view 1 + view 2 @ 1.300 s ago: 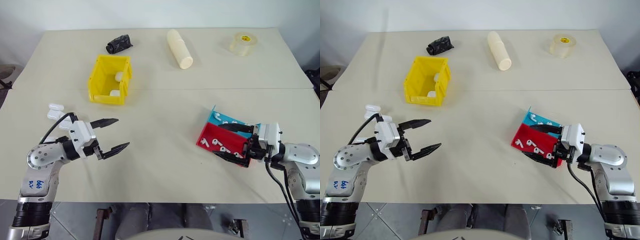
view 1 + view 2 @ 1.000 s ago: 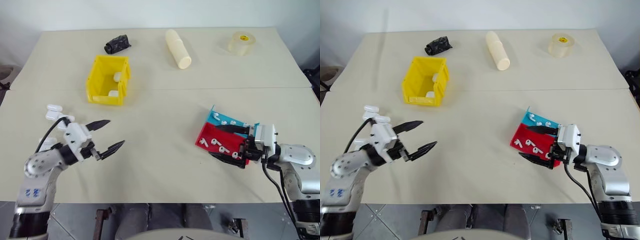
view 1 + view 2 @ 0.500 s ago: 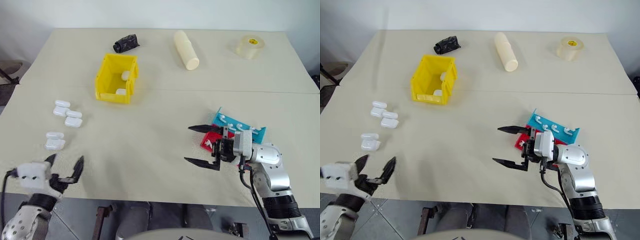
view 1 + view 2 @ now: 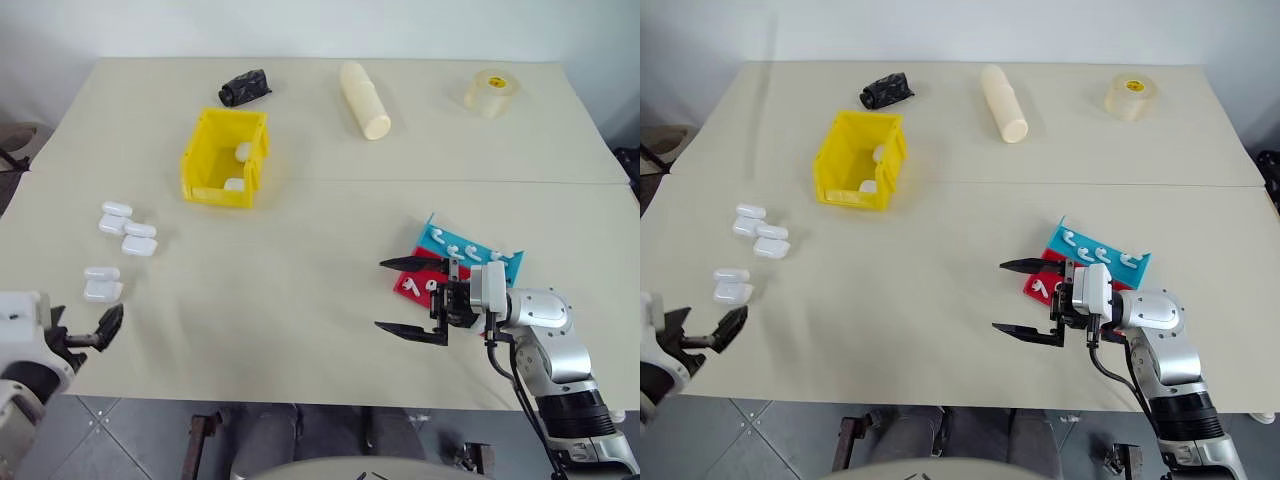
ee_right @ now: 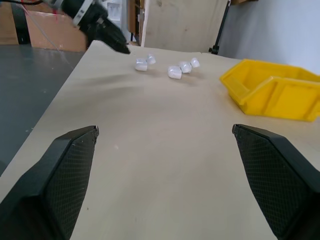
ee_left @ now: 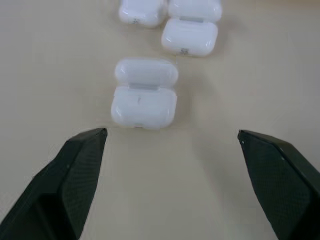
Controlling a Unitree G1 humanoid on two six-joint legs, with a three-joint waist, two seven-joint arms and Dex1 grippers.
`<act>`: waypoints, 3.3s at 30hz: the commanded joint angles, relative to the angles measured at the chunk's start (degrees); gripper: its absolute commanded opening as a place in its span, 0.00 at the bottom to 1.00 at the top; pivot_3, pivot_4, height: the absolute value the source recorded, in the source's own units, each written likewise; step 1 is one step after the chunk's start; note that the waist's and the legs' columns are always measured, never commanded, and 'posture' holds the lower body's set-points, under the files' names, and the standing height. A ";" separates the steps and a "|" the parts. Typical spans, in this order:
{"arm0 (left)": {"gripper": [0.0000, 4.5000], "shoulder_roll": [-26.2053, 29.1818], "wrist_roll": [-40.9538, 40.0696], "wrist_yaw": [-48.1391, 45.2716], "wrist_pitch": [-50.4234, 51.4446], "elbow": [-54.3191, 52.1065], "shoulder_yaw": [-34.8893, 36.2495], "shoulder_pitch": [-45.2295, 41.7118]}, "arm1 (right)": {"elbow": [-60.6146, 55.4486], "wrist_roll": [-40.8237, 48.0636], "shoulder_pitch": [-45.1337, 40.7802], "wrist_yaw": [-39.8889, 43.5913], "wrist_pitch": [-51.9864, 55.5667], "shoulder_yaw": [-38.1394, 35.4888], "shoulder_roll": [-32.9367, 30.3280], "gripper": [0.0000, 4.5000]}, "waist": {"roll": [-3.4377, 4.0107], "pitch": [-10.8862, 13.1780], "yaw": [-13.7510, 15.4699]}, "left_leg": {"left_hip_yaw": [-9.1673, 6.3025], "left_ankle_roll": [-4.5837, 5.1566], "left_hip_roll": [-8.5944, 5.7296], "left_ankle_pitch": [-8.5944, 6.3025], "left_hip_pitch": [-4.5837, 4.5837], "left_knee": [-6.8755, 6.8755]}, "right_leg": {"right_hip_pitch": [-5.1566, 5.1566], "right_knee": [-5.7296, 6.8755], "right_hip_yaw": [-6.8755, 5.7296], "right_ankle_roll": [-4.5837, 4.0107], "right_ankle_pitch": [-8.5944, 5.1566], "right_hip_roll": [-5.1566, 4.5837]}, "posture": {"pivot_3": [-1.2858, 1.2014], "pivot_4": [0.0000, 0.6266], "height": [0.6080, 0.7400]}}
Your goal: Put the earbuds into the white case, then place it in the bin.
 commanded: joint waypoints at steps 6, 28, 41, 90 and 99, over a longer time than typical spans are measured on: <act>0.99 20.80 2.48 -1.15 22.61 20.63 -8.31 -19.96 | -3.55 -0.14 1.18 -2.68 0.22 -0.24 0.32 1.00 | 0.06 0.04 -0.69 | 0.09 -0.05 0.04 -0.03 -0.02 -0.05 | -0.21 0.14 0.14 -0.06 -0.03 0.07 | 0.52 0.24 1.00; 0.99 23.56 10.41 -7.37 31.02 30.02 -20.46 -31.72 | -9.32 -0.79 4.61 -7.37 2.26 0.73 0.48 1.00 | 0.02 0.04 -1.27 | 0.56 -0.06 0.11 -0.02 -0.19 -0.13 | -0.79 0.40 0.54 -0.06 -0.02 0.10 | 0.52 0.24 1.00; 0.61 21.04 10.96 -9.21 35.41 26.51 -15.90 -26.83 | -7.93 -1.35 3.84 -8.34 1.30 1.00 0.84 1.00 | 0.02 0.03 -1.75 | 0.72 -0.06 0.16 -0.02 -0.13 -0.17 | -0.85 0.45 0.67 -0.06 -0.02 0.15 | 0.52 0.24 1.00; 0.61 -24.66 15.13 -65.19 -72.07 43.50 -53.50 -40.21 | -35.43 7.59 42.31 -30.33 30.51 -36.84 -14.94 1.00 | -0.01 -0.03 0.29 | 1.04 0.18 0.07 -0.06 -0.11 0.20 | -0.55 0.25 0.73 0.18 0.18 0.15 | 0.52 0.24 1.00; 0.61 -23.78 15.48 -63.88 -71.88 42.15 -54.45 -39.10 | -29.80 15.30 12.22 -39.05 62.15 -20.74 -36.55 1.00 | -0.04 -0.03 0.94 | 0.83 0.23 0.08 -0.03 -0.31 0.24 | -0.58 0.15 0.54 0.21 0.20 0.11 | 0.52 0.24 1.00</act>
